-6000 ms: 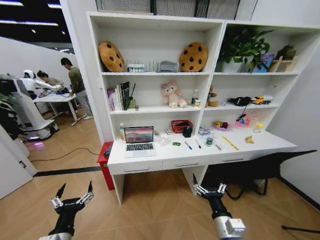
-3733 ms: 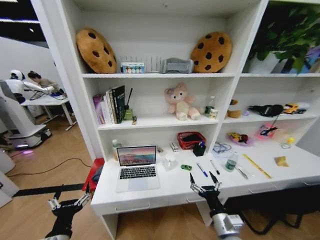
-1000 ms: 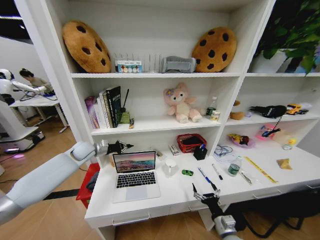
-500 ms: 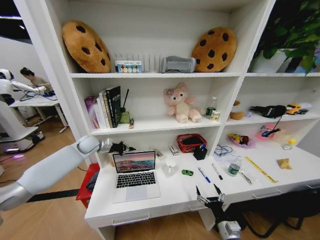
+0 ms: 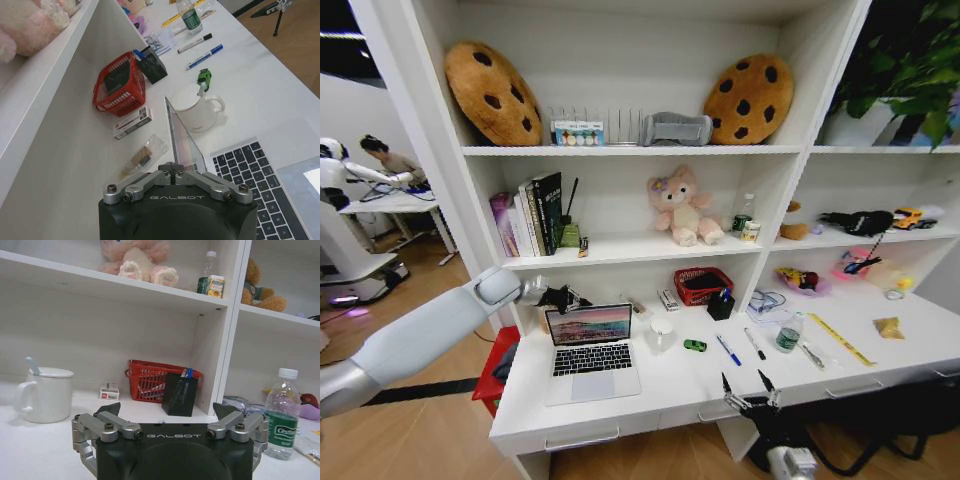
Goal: Organize the objects on the table.
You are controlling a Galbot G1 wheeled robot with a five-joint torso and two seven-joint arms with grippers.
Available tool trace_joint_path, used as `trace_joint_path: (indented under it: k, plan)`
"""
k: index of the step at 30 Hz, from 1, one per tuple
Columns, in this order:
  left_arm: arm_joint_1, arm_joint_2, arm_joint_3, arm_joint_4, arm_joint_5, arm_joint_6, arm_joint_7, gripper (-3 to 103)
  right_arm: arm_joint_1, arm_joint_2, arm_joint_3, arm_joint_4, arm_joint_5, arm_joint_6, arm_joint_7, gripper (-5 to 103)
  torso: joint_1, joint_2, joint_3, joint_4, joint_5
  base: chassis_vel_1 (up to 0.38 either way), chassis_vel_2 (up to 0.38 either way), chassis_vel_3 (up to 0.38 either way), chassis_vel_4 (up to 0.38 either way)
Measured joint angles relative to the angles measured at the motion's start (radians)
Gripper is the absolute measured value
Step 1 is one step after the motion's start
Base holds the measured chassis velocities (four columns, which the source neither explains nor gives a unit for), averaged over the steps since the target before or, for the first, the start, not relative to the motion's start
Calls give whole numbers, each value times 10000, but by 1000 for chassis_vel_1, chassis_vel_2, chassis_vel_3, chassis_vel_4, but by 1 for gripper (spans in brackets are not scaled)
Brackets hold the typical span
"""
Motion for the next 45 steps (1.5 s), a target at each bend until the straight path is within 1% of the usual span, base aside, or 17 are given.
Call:
trace_joint_path:
  k: [7,10,13,16,20,21,24,25,27,28,31,32,34,35,36,39,45]
  plan:
    - [74,300,64,-559,-87,-1,180,0,31,-65,150,-26,203,7,-6,100,0,0,-1,-1,4,0,0,0,0]
    - [579,663,-71,-1243,-257,229,-45,0,81,-175,152,150,326,-70,22,100,0,0,-1,2,-5,0,0,0,0]
    - [712,712,-313,-1321,-411,320,-192,0,143,-193,142,158,327,-95,39,100,-1,0,0,4,-2,0,0,0,0]
    - [639,661,-462,-1181,-449,322,-318,0,163,-185,125,158,313,-103,51,100,0,0,0,3,0,0,0,0,0]
    - [395,286,-535,-613,-355,283,-1083,0,140,-41,77,159,239,-113,62,100,0,-1,0,0,1,0,0,0,0]
    - [395,286,-535,-613,-355,283,-1083,0,140,-41,77,159,239,-113,62,100,0,-1,0,0,1,0,0,0,0]
    - [289,-106,-470,54,387,-169,-1188,0,97,55,93,176,210,-114,72,100,0,0,0,0,0,0,0,0,0]
    - [289,-106,-470,54,387,-169,-1188,0,97,55,93,176,210,-114,72,100,0,0,0,0,0,0,0,0,0]
    - [134,-334,-289,518,755,-509,-881,0,23,75,174,178,217,-104,78,100,0,-1,0,0,-1,0,0,0,0]
    - [134,-334,-289,518,755,-509,-881,0,23,75,174,178,217,-104,78,100,0,-1,0,0,-1,0,0,0,0]
    - [-273,-564,203,1036,1271,-1152,-422,0,-191,3,340,156,241,16,68,100,0,0,0,-1,-1,0,0,0,0]
    - [-273,-564,203,1036,1271,-1152,-422,0,-191,3,340,156,241,16,68,100,0,0,0,-1,-1,0,0,0,0]
    - [-481,-657,427,1232,1532,-1412,12,0,-260,0,420,114,263,101,64,100,0,0,0,0,0,0,0,0,0]
    - [-556,-673,505,1255,1550,-1434,293,0,-271,15,438,91,266,132,63,100,1,-1,0,-1,-1,0,0,0,0]
    - [-556,-673,505,1255,1550,-1434,293,0,-271,15,438,91,266,132,63,100,1,-1,0,-1,-1,0,0,0,0]
    - [-999,-653,979,1146,1364,-1434,1247,0,-284,10,420,39,260,229,59,100,0,-1,0,1,0,0,0,0,0]
    - [-1294,-622,1263,788,1150,-1369,1786,0,-231,-33,369,1,263,258,49,100,0,0,0,1,0,0,0,0,0]
